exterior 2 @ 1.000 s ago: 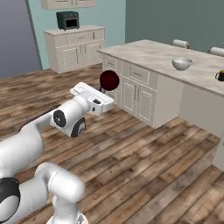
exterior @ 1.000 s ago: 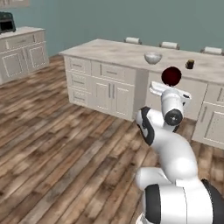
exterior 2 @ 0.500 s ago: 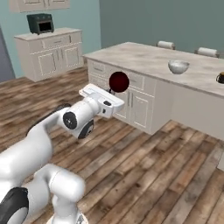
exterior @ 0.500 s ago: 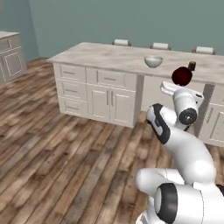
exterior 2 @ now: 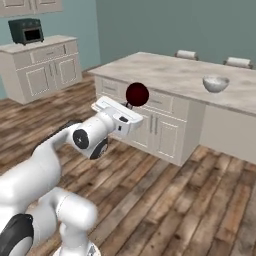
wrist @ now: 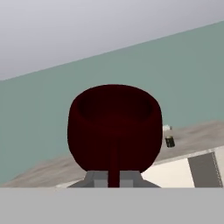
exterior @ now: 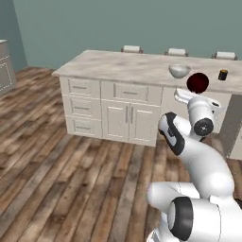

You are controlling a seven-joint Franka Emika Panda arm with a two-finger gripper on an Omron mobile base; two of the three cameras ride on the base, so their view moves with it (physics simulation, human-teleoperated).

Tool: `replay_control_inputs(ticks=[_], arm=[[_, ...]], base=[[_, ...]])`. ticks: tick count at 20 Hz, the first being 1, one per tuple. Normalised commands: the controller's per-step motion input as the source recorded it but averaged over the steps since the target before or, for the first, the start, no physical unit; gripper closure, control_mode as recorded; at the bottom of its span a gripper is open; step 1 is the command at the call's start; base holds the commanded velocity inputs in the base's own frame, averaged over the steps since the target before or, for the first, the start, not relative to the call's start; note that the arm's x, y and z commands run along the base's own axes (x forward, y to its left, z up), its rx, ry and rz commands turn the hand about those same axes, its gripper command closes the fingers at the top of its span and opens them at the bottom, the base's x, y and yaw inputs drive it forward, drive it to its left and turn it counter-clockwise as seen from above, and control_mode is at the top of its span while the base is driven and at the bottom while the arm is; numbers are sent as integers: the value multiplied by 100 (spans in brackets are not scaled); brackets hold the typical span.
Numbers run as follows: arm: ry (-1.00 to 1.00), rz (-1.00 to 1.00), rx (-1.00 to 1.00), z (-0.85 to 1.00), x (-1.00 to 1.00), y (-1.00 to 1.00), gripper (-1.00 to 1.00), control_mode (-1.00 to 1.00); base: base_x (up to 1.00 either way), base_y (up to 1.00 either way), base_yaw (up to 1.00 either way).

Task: Clear the mugs and bowl far away from the sink.

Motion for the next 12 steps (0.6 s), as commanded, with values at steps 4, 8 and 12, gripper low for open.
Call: replay_control_inputs(ticks=[4,8,12], arm=[[0,0,0,0,0,0,100,100],[0,0,0,0,0,0,100,100],[0,0,0,0,0,0,100,100]], base=[[100,69,-13],[100,47,-6],[100,17,-5]])
